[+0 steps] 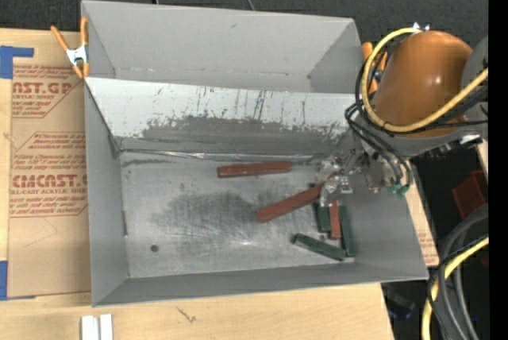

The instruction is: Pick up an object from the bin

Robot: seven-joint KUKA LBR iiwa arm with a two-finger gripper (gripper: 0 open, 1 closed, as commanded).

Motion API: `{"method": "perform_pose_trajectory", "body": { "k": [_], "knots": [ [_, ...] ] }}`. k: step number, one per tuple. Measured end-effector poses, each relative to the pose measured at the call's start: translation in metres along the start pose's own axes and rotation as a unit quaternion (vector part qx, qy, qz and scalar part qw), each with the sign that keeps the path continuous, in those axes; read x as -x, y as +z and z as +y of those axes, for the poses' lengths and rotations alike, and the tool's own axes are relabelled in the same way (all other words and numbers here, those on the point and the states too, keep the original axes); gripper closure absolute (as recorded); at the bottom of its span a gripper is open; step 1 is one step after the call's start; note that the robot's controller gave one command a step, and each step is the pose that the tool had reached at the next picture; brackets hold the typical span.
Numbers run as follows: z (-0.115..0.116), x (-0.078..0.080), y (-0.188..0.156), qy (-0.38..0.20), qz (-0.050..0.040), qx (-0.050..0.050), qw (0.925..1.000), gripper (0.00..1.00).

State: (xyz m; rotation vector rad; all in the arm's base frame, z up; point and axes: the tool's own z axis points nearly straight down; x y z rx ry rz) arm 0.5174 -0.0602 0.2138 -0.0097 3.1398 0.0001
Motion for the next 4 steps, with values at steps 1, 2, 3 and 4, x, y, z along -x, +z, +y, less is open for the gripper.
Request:
{"method": "perform_pose_trajectory", "body": {
  "k": [1, 2, 3, 4],
  "knots": [
    [0.000, 0.000, 0.000, 0.000, -0.0001, 0.000, 1.0000, 0.00],
    [0.000, 0.000, 0.000, 0.000, -0.0001, 0.000, 1.0000, 0.00],
    [-0.001, 0.008, 0.036, -0.042, -0.0027, 0.000, 0.9991, 0.00],
    [0.019, 0.019, 0.108, -0.100, -0.0022, 0.000, 0.9950, 0.00]
  ]
}}
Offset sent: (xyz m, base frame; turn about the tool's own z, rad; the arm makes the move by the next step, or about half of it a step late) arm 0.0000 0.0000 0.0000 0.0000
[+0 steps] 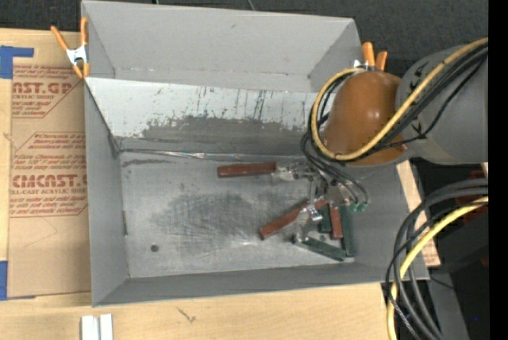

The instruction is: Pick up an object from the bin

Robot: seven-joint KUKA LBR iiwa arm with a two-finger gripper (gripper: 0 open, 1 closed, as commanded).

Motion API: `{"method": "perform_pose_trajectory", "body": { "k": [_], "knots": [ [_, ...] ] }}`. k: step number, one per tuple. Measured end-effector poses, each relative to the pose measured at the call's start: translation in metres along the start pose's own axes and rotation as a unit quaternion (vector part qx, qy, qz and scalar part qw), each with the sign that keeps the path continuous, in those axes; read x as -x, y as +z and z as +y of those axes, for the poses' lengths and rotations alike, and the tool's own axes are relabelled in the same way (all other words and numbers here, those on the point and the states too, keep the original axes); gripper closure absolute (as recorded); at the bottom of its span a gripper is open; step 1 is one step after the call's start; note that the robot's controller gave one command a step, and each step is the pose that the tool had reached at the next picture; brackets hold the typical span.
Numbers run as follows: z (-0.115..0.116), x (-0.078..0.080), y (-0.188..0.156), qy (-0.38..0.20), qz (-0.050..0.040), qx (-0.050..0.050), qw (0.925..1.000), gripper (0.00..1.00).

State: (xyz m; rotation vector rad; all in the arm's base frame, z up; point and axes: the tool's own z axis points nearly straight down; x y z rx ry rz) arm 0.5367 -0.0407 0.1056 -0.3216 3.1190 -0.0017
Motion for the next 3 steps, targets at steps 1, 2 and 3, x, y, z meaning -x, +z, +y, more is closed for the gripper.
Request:
{"method": "perform_pose_trajectory", "body": {
  "k": [1, 2, 3],
  "knots": [
    [-0.018, 0.010, 0.033, -0.017, 0.0030, 0.001, 0.9998, 1.00],
    [-0.018, 0.010, 0.033, -0.017, 0.0029, 0.001, 0.9998, 1.00],
    [-0.011, 0.007, -0.096, -0.018, 0.0017, 0.001, 0.9998, 1.00]
  ]
}}
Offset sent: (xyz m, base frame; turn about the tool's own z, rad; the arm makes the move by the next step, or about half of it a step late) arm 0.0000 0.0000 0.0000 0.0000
